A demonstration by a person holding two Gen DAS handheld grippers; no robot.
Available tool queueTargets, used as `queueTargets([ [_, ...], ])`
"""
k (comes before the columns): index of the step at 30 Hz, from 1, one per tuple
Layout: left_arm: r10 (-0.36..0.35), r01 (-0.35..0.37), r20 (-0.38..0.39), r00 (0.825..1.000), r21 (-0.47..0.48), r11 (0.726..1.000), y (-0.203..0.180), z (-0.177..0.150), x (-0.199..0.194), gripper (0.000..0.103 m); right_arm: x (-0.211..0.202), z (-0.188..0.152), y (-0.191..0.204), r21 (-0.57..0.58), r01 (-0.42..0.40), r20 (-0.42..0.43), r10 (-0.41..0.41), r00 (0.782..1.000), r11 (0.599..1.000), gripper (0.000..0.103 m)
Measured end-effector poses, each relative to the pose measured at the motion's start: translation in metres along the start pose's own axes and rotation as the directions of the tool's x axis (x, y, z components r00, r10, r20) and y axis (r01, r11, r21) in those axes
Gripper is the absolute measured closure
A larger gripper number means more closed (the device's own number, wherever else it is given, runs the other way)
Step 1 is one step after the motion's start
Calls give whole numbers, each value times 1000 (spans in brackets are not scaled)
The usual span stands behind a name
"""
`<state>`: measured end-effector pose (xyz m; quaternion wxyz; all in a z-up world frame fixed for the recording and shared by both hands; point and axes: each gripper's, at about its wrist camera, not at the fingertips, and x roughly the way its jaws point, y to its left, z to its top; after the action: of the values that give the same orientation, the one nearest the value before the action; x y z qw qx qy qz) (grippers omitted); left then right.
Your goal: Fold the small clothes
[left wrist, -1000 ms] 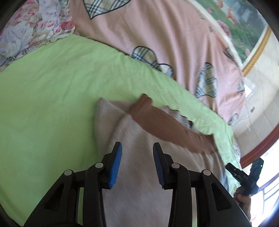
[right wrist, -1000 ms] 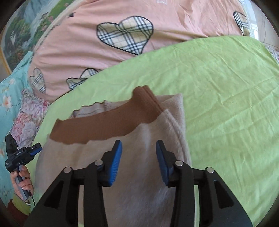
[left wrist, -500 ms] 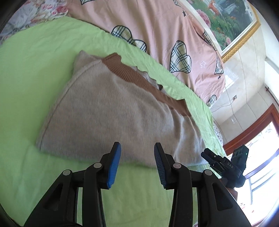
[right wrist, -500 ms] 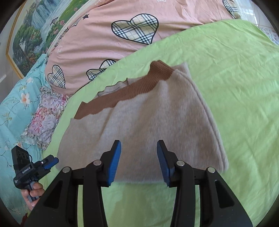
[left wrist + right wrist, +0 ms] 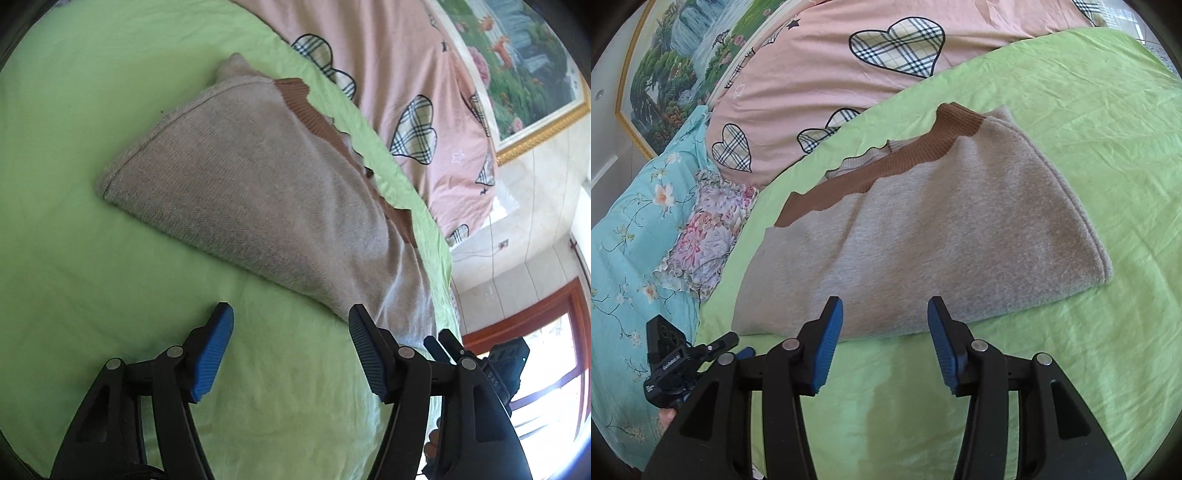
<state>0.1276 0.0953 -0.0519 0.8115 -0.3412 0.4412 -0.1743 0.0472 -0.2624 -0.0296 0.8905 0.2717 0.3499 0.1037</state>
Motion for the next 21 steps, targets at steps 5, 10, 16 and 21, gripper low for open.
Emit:
queueTargets([
  [5,32,-30,57,998,-44,999,6,21,7,37,0,5,9,-13,-15,-8,15,1000,1000,53],
  [10,64,-49,127,990,-113,992,22,51,8,41,2,14,12,-20,-22,-16,22,1000,1000,53],
  [16,107,-95,158,982,-86,992,26,72,10,89,10,26,6,-2,-25,-22,25,999,1000,53],
  [21,94,-112,206,974,77,991,-21,75,-3,95,23,42,-5,14,-48,-42,49,998,999,53],
])
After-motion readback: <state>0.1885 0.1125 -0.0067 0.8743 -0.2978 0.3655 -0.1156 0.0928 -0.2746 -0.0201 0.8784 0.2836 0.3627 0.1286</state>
